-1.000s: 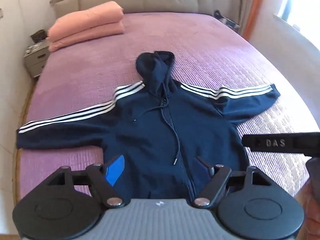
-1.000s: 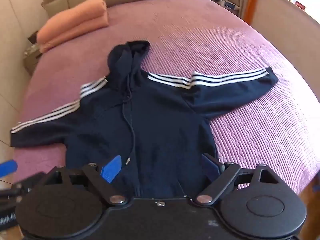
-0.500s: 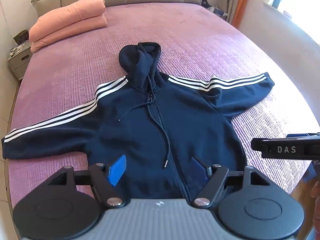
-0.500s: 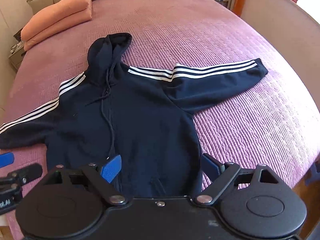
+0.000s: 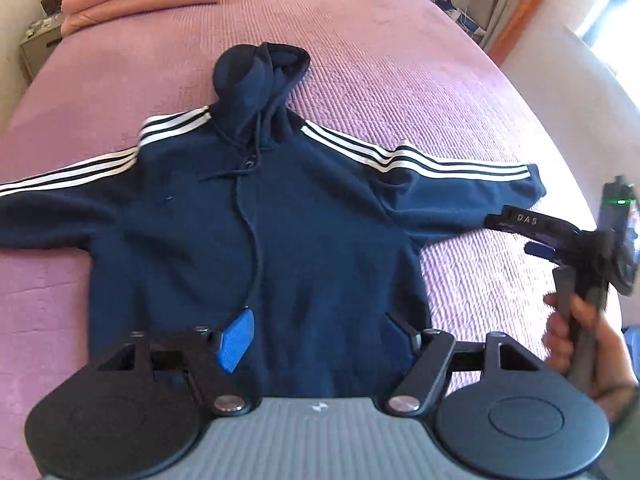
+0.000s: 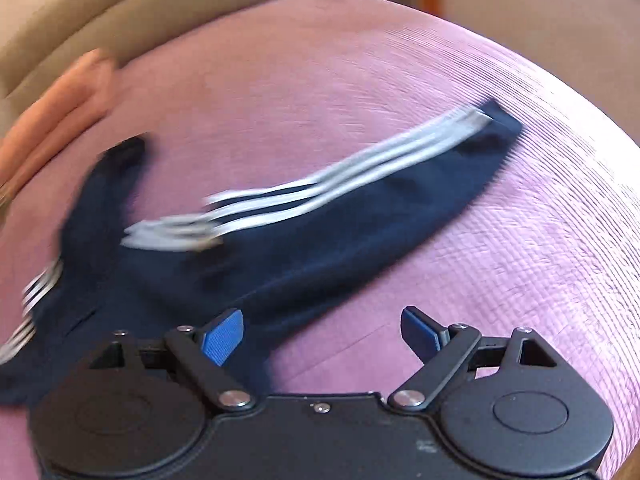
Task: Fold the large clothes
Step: 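Grasp the striped sleeve cuff with the right tool and lift it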
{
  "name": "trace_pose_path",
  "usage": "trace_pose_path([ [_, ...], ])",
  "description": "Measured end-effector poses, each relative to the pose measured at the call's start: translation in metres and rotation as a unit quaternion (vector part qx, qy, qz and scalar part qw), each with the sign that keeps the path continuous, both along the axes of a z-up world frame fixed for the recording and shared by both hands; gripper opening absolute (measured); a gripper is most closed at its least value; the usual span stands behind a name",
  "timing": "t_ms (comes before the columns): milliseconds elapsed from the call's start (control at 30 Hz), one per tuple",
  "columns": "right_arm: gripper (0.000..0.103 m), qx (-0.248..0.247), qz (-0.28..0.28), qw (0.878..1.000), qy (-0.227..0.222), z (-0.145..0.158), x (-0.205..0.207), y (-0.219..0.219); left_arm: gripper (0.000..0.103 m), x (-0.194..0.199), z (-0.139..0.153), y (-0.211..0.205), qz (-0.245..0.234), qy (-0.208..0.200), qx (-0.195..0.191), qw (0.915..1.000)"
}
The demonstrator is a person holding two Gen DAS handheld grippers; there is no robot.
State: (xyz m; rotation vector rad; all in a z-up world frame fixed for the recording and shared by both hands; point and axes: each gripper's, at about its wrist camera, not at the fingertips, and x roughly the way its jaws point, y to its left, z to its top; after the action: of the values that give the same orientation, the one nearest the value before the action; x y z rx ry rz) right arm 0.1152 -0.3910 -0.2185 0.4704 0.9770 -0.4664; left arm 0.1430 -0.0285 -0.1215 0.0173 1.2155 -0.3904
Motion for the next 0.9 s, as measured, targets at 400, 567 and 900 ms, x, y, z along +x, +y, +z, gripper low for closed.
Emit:
trace_pose_path([
  [400, 0.096, 0.046, -0.193, 0.979, -0.038, -0.091, 0.058, -0.262, 0.075, 0.029, -0.059, -0.036, 0.053, -0.064, 0.076, 0.9936],
  [567, 0.096, 0.039, -0.213, 0.975, -0.044, -0.109, 0.072, -0.306, 0.075, 0.038, -0.091, -0.033, 0.079, -0.034, 0.072, 0.9937],
  [900, 0.017, 0.025, -0.145, 0.987, -0.068, -0.124, 0.102, -0.287, 0.075, 0.032, -0.131, -0.028, 0.070, -0.019, 0.102, 0.9921],
])
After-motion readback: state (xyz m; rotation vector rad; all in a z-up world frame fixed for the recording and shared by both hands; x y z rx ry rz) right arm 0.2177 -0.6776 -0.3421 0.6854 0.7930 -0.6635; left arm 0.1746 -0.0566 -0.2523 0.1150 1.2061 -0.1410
